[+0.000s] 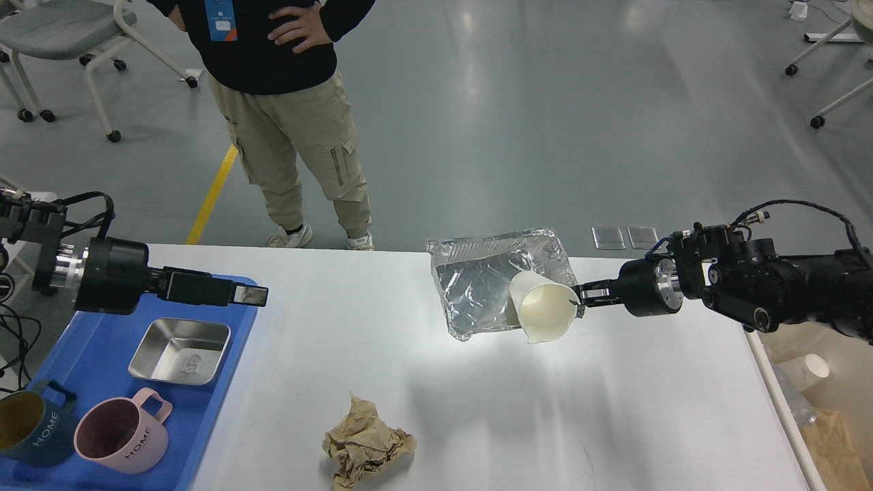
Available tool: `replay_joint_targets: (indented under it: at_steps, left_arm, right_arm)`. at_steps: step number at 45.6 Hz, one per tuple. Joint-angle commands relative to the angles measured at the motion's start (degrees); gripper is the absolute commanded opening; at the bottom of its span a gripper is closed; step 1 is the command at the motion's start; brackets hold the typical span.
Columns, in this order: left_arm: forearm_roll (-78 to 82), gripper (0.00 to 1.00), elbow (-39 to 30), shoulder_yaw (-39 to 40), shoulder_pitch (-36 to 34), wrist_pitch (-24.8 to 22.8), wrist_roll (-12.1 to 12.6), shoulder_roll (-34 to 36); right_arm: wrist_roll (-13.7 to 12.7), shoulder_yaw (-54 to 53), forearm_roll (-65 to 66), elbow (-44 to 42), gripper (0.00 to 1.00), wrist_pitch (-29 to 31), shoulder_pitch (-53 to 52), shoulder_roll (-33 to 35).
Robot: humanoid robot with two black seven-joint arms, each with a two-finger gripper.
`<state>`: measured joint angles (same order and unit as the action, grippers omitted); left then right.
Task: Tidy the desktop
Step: 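Lower the left gripper over the blue tray toward the paper wad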
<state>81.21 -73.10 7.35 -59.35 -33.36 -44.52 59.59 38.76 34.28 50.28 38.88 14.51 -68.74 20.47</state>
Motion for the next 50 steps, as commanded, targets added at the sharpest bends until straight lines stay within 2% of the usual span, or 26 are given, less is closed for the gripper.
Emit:
replay_joint_targets:
  at_steps: [1,8,12,17,26,33,45,50]
  left_arm:
    - [0.26,0.91,-5.55,-0.23,0.11,0.84,0.23,5.09]
    - [0.35,0.91,-10.74,-0.76,0.19,0.93,0.84,11.86]
    - [0.26,0.91,-12.85,-0.76,0.9,1.28,3.38,16.08]
    - [0.18,0.92,-14.17,-0.76,2.74,4.17,7.43,20.21]
    - [0.18,0.93,-14.26,-1.11,8.36,8.74,8.84,27.16]
    - [0.18,0.94,-13.73,-1.38,11.35,13.14,14.81,28.39]
    - [0.26,0.94,-13.56,-1.29,12.5,15.08,14.99,28.74]
    - [0.26,0.95,-13.64,-1.2,12.41,14.9,13.68,28.21]
  right_arm:
    - [0.0,0.0,0.0,-0.11,0.0,-0.01,0.09,-0.16]
    - [0.0,0.0,0.0,-0.12,0.0,-0.09,0.45,-0.25]
    - [0.0,0.0,0.0,-0.12,0.0,-0.18,0.45,-0.25]
    - [0.0,0.0,0.0,-0.12,0.0,-0.45,0.45,-0.34]
    - [0.0,0.0,0.0,-0.03,0.0,-0.45,0.45,-0.34]
    - [0.0,0.09,0.0,-0.03,0.0,-0.53,0.36,-0.43]
    - [-0.09,0.09,0.0,0.15,0.0,-0.53,0.27,-0.34]
    - [0.0,0.09,0.0,0.24,0.0,-0.62,0.27,-0.25]
